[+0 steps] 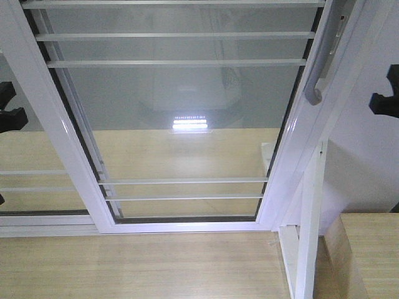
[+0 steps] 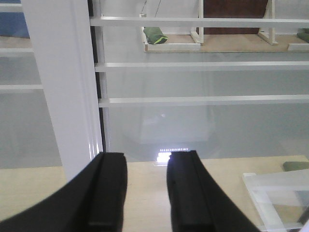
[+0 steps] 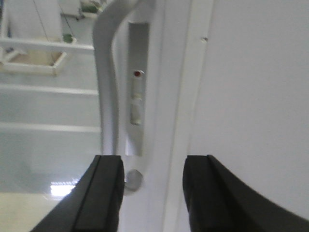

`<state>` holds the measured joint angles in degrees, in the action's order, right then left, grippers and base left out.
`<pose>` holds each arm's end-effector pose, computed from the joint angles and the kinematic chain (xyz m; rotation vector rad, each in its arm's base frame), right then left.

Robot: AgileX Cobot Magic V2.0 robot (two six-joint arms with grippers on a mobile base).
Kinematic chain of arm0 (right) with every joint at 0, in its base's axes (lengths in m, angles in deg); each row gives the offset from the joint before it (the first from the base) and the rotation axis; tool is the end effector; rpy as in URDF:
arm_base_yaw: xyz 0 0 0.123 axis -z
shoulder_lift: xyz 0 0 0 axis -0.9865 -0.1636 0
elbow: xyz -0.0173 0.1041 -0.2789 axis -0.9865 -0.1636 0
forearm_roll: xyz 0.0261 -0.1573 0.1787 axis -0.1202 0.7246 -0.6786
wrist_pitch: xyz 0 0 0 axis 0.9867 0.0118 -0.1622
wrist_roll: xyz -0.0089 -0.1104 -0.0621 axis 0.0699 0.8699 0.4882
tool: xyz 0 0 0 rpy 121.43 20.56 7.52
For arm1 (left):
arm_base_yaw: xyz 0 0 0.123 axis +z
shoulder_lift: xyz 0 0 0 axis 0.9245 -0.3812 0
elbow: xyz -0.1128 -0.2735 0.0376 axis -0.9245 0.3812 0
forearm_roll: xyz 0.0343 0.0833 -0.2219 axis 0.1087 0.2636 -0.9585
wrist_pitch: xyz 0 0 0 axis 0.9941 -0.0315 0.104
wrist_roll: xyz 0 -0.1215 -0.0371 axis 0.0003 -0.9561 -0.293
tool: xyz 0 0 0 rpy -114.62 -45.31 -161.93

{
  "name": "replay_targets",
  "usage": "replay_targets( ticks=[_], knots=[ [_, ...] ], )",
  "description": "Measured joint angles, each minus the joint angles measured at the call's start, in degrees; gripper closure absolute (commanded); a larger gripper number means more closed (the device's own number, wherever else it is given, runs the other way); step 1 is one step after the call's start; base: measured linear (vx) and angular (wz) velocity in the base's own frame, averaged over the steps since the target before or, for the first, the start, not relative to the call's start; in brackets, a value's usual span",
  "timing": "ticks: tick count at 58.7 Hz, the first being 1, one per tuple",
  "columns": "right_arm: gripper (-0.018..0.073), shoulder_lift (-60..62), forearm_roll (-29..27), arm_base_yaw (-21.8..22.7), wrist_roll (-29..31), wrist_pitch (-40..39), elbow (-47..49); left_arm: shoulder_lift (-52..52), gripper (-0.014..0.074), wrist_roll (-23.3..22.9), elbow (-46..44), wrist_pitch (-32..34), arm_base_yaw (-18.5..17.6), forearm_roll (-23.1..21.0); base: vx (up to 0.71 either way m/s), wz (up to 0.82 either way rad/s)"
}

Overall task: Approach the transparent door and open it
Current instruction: 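Raise the right arm and close the right gripper around the silver handle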

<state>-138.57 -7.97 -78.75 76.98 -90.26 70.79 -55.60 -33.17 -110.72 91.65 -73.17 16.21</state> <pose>0.2460 -0.0048 0.3042 -0.0591 1.7088 -0.0621 0.2191 -0.0206 0.3023 0.0434 1.8335 -0.0960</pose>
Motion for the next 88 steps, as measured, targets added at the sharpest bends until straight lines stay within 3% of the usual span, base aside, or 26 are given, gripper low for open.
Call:
replay_targets(
  ticks=[13, 56, 88],
  knots=[
    [0.0162, -9.27, 0.99, -4.99, -1.06, -5.24, 2.35, 0.0, 0.0237, 0.0, 0.0, 0.0, 0.0, 0.0, 0.0, 0.0],
    [0.0162, -39.5, -1.92, -5.12, -1.42, -9.14, 29.65, 0.0, 0.0237, 0.0, 0.0, 0.0, 0.0, 0.0, 0.0, 0.0],
    [0.0256, -45.91, -3.9, -5.12, -1.81, -9.05, 35.06, 0.0, 0.0237, 0.0, 0.0, 0.0, 0.0, 0.0, 0.0, 0.0]
  ],
)
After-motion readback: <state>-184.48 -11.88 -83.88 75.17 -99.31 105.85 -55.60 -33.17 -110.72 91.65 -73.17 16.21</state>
